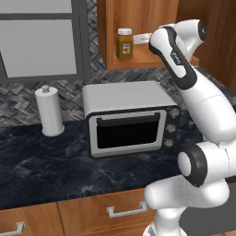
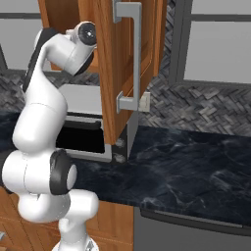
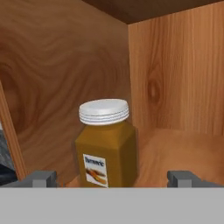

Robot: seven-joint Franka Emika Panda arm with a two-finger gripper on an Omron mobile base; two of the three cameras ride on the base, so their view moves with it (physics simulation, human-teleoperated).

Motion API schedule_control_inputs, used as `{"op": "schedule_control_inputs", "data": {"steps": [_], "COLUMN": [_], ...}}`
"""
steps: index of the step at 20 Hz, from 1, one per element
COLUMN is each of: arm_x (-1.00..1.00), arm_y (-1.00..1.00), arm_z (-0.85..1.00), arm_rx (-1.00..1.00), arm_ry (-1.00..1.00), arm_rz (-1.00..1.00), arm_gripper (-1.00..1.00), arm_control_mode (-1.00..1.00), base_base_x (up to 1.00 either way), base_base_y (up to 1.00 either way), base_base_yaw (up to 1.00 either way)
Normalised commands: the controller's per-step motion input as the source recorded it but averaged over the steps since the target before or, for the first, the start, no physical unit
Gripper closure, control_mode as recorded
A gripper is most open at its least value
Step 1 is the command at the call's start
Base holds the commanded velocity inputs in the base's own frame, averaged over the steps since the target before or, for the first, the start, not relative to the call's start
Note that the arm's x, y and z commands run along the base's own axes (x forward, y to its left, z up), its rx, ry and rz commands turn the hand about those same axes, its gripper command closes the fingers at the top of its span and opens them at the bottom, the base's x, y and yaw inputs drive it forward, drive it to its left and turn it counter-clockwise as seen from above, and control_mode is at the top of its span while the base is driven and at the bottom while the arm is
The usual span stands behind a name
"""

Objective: Collect the turmeric, ketchup, and shaker from the cabinet and place them next to the stove.

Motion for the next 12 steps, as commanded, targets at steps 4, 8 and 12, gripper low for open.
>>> {"op": "schedule_control_inputs", "data": {"steps": [4, 8, 12], "arm_x": [0.14, 0.11, 0.11], "arm_y": [0.27, 0.26, 0.23], "arm_z": [0.00, 0.00, 0.00], "arm_rx": [0.00, 0.00, 0.00], "arm_ry": [0.00, 0.01, 0.03], "arm_rz": [0.00, 0.00, -0.02], "arm_gripper": [-1.00, -1.00, -1.00], "arm_control_mode": [-1.00, -1.00, -1.00], "base_base_x": [0.00, 0.00, 0.00], "base_base_y": [0.00, 0.00, 0.00], "base_base_yaw": [0.00, 0.00, 0.00]}}
